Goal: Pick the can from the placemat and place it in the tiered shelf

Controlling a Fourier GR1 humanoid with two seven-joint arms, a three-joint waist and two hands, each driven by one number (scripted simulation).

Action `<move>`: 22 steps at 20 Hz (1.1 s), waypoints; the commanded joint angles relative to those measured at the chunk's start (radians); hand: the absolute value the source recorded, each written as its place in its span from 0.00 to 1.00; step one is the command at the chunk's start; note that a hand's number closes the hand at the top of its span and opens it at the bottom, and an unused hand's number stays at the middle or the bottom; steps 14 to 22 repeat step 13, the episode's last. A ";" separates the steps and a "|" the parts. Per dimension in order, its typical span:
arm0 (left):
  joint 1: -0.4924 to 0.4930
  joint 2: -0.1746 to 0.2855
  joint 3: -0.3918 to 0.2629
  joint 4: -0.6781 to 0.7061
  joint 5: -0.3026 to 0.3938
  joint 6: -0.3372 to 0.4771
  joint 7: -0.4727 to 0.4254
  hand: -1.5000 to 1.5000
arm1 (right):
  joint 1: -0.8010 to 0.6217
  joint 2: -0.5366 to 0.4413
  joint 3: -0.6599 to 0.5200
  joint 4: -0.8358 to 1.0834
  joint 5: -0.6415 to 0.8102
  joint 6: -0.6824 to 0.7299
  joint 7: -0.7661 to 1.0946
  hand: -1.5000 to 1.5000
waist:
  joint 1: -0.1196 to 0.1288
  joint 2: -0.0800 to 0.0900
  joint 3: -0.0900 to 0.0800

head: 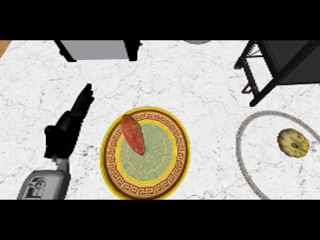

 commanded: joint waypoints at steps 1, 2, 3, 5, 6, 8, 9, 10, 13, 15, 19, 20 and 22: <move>0.011 0.011 0.007 -0.007 0.006 -0.009 -0.017 0.50 | 0.076 -0.137 -0.054 0.019 -0.045 0.131 0.108 0.00 | 0.001 0.001 0.000; 0.004 -0.011 -0.003 -0.005 -0.014 0.022 0.000 0.50 | 0.150 -0.157 -0.086 -0.006 -0.071 0.204 0.110 0.00 | -0.023 -0.004 0.001; 0.009 -0.002 -0.005 -0.016 -0.002 0.000 0.011 0.50 | 0.156 -0.194 -0.112 0.086 -0.081 0.209 0.054 0.00 | 0.000 0.003 0.001; -0.060 -0.014 0.003 0.038 -0.015 0.025 0.021 0.50 | 0.247 -0.206 -0.172 0.079 -0.128 0.271 0.004 0.00 | -0.012 0.004 0.001; 0.025 -0.005 -0.009 -0.049 -0.014 0.017 0.019 0.50 | 0.310 -0.240 -0.216 0.087 -0.147 0.323 -0.024 0.00 | -0.011 -0.001 0.002; 0.023 0.007 0.000 -0.067 0.007 -0.006 0.044 0.50 | 0.370 -0.289 -0.254 0.109 -0.162 0.372 -0.064 0.00 | -0.004 0.001 0.002; -0.003 0.025 0.022 -0.023 0.031 -0.032 0.032 0.50 | 0.425 -0.284 -0.253 0.101 -0.151 0.410 -0.071 0.00 | -0.015 0.001 0.001; 0.010 0.025 0.032 -0.019 0.031 -0.022 0.011 0.50 | 0.455 -0.314 -0.309 0.134 -0.192 0.466 -0.092 0.00 | -0.016 0.000 0.002; 0.055 0.006 -0.004 -0.037 0.004 -0.011 -0.012 0.50 | 0.536 -0.374 -0.413 0.229 -0.237 0.526 -0.163 0.00 | -0.009 0.001 0.002; 0.055 0.006 -0.004 -0.037 0.004 -0.011 -0.012 0.50 | 0.536 -0.374 -0.413 0.229 -0.237 0.526 -0.163 0.00 | -0.009 0.001 0.002; 0.055 0.006 -0.004 -0.037 0.004 -0.011 -0.012 0.50 | 0.536 -0.374 -0.413 0.229 -0.237 0.526 -0.163 0.00 | -0.009 0.001 0.002; 0.055 0.006 -0.004 -0.037 0.004 -0.011 -0.012 0.50 | 0.536 -0.374 -0.413 0.229 -0.237 0.526 -0.163 0.00 | -0.009 0.001 0.002; 0.055 0.006 -0.004 -0.037 0.004 -0.011 -0.012 0.50 | 0.536 -0.374 -0.413 0.229 -0.237 0.526 -0.163 0.00 | -0.009 0.001 0.002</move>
